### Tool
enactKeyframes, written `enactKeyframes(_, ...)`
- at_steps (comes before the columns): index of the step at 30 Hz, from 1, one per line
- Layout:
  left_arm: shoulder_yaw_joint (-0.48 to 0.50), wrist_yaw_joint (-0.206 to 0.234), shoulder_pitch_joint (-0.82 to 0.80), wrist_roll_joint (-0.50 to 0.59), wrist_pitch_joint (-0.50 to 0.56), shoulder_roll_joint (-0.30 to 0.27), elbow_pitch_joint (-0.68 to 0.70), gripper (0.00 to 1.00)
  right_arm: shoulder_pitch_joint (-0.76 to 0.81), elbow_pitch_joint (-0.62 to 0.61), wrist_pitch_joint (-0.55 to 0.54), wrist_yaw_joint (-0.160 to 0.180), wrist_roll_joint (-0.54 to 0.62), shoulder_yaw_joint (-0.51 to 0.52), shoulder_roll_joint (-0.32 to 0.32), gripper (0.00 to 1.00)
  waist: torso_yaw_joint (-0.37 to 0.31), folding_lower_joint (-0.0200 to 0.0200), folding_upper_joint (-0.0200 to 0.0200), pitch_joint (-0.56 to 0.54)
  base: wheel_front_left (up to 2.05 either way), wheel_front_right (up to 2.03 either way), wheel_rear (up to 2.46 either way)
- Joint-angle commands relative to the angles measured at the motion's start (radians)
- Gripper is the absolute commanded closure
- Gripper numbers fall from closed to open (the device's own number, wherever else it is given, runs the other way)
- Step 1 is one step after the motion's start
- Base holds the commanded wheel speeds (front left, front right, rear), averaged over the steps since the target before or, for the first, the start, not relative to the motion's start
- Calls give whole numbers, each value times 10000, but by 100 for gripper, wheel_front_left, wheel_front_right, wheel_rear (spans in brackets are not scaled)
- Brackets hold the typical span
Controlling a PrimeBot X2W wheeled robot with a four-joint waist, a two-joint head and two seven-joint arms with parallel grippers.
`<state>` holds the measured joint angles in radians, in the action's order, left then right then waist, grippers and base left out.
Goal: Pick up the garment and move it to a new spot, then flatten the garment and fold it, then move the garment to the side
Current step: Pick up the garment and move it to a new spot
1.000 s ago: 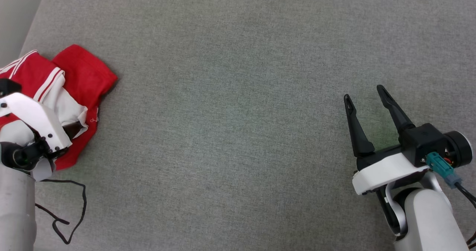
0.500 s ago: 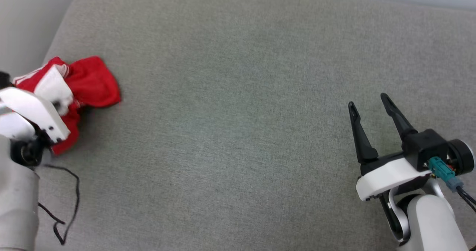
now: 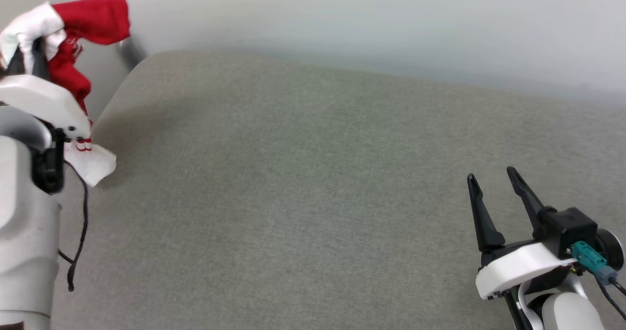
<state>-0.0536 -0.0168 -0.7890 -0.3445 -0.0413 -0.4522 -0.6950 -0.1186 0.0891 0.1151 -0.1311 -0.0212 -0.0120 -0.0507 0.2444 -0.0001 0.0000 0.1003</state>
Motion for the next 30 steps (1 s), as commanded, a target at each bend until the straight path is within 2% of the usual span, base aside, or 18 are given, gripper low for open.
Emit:
enactKeyframes(1,-175,-73,21,77,-297,254,175,100,245,-69,-46,7,-90,13,-1,0,-552,1,0,-567,0,0,0)
enactKeyframes(10,-921,-426,610,-111,-667,1488,867,100,645,-397,-273,7,-171,-17,-1,0,-2117,1,0,-947,0,0,0)
enactKeyframes(18,-2609,-963,1457,-419,-461,3379,1200,100,830,-709,-584,7,-126,153,4,0,-3554,1,0,-673,0,0,0)
enactKeyframes(22,-3859,-1090,2120,-650,-327,3834,1214,100,906,-849,-629,7,-180,238,4,0,-3908,1,0,-454,0,0,0)
enactKeyframes(28,-5837,-1135,3657,-1271,-63,4006,1243,100,1022,-997,-668,7,-222,427,3,0,-3849,1,0,-206,0,0,0)
enactKeyframes(29,-6122,-1138,3871,-1322,-17,4007,1240,97,1023,-1024,-678,7,-243,454,3,0,-3778,1,0,-150,0,0,0)
enactKeyframes(30,-6353,-1137,4059,-1355,-24,4006,1231,60,1013,-1039,-676,7,-268,476,4,0,-3698,1,0,-110,0,0,0)
